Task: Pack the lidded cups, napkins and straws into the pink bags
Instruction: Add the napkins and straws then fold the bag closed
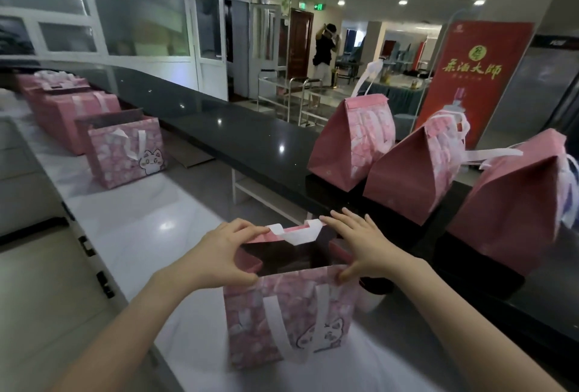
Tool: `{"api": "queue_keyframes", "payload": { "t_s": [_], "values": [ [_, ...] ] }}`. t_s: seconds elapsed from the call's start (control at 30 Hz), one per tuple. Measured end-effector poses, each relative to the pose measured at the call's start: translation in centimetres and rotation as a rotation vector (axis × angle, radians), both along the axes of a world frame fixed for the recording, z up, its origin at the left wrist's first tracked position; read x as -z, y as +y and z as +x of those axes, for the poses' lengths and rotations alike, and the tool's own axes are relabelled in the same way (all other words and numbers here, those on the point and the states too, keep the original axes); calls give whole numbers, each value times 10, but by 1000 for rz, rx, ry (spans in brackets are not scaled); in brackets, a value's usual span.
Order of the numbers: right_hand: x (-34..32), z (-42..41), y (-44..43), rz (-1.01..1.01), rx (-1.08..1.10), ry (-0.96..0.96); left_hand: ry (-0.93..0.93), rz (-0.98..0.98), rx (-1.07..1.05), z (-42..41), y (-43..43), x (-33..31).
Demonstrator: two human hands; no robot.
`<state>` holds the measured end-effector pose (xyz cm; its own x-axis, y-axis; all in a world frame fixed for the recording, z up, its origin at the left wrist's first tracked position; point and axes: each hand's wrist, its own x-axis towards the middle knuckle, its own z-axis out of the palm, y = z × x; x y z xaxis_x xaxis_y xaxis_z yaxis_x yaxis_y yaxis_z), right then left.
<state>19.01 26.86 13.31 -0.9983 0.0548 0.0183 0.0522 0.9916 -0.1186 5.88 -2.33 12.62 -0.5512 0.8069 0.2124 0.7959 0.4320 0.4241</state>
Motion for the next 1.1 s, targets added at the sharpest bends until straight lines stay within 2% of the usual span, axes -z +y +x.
{"api": "queue_keyframes", "payload": {
  "t_s": [0.13,0.23,0.33,0.43,0.6,0.73,0.9,1.1],
  "values": [
    [3,-15,-2,-64,16,39,110,8,-29,-3,4,5],
    [6,-17,0,-64,53,115,190,104,-48,-4,10,16],
    [12,-12,-1,-142,85,113,188,200,-49,-3,15,27],
    [22,-7,-9,-216,117,147,229,249,-11,-7,15,35],
    [36,-2,-23,-223,132,289,338,291,66,-13,15,42],
    [44,4,-29,-196,172,364,380,240,167,-18,16,46],
    [46,9,-32,-118,149,354,325,233,230,-25,8,42],
    [45,14,-32,-197,162,379,141,247,198,-22,2,42]
  ]
}}
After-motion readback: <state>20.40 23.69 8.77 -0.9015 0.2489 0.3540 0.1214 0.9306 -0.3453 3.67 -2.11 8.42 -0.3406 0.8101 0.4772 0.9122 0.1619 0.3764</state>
